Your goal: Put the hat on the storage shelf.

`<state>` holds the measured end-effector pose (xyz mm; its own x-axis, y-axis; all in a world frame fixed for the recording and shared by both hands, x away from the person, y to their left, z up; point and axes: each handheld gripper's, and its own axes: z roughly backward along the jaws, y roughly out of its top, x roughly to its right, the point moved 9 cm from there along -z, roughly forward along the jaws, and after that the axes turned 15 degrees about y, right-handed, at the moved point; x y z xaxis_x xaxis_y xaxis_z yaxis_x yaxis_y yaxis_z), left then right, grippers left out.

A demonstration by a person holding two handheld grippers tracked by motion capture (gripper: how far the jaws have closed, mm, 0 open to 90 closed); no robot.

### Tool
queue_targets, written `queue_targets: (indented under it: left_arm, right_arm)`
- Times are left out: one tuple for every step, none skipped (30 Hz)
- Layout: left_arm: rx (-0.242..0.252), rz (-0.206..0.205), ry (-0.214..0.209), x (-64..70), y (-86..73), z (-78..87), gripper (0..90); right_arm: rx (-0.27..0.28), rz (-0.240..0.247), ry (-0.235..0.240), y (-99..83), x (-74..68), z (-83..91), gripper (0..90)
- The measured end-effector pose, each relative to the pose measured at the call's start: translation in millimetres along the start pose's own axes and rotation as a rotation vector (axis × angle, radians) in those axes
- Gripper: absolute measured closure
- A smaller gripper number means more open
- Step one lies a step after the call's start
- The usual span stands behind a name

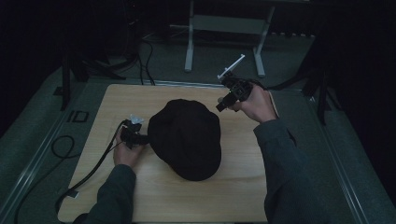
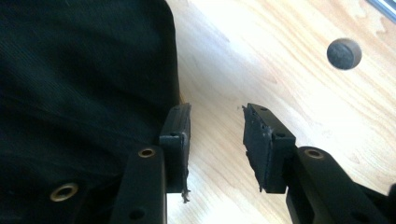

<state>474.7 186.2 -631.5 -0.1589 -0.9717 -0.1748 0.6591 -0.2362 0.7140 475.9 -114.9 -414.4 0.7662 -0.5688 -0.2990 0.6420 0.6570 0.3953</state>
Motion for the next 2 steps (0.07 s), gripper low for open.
queue_targets:
  left_arm:
    - [0.000, 0.000, 0.000, 0.0, 0.0, 0.0, 15.9]
    - [0.000, 0.000, 0.000, 0.0, 0.0, 0.0, 15.9]
  right_arm:
    - [-0.006, 0.000, 0.003, -1.6, 0.8, -0.9, 61.5]
    - [-0.010, -0.001, 0.003, -2.8, 2.0, -1.4, 61.4]
